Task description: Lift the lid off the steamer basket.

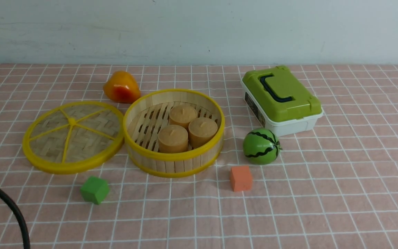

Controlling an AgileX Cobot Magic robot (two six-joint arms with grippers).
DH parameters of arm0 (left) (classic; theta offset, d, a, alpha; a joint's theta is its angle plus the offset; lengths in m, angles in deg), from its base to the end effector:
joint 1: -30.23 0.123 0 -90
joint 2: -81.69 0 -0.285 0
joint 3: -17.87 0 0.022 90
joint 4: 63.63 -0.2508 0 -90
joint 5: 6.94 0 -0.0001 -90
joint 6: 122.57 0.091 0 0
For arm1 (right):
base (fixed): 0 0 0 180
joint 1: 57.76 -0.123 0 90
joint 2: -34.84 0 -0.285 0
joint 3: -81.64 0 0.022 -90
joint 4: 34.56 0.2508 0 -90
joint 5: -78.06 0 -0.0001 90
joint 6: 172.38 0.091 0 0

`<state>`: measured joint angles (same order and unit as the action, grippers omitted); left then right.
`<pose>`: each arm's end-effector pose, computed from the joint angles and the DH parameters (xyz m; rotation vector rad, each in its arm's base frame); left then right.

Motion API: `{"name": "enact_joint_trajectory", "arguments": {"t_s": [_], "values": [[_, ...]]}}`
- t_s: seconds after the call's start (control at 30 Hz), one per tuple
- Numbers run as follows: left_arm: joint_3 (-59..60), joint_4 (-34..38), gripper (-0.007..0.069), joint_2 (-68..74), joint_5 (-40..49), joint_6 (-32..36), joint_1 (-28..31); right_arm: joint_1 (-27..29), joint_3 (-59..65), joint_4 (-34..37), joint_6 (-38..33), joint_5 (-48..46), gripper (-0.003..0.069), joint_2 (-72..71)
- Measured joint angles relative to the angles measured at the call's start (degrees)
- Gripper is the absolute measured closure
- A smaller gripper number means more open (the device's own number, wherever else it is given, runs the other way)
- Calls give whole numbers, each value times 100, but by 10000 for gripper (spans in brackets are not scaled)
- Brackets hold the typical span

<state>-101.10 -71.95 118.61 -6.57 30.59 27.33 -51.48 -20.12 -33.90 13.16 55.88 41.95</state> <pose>0.1135 -0.0056 0.2680 -0.2349 1.7076 -0.2761 0.0519 -0.0053 0.1730 0.2002 1.8660 0.0025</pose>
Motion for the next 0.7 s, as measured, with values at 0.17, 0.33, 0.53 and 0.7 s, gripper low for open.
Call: {"name": "enact_joint_trajectory", "arguments": {"t_s": [0.17,0.33,0.53,0.7], "values": [[160,0,637,-14,330,0,-18,0,0,0,0,0,418,0],[463,4,637,-554,481,0,-239,0,0,0,0,0,418,0],[1674,4,637,-2171,567,0,-263,0,0,0,0,0,418,0],[1768,156,637,-2933,1672,0,-263,0,0,0,0,0,418,0]]}}
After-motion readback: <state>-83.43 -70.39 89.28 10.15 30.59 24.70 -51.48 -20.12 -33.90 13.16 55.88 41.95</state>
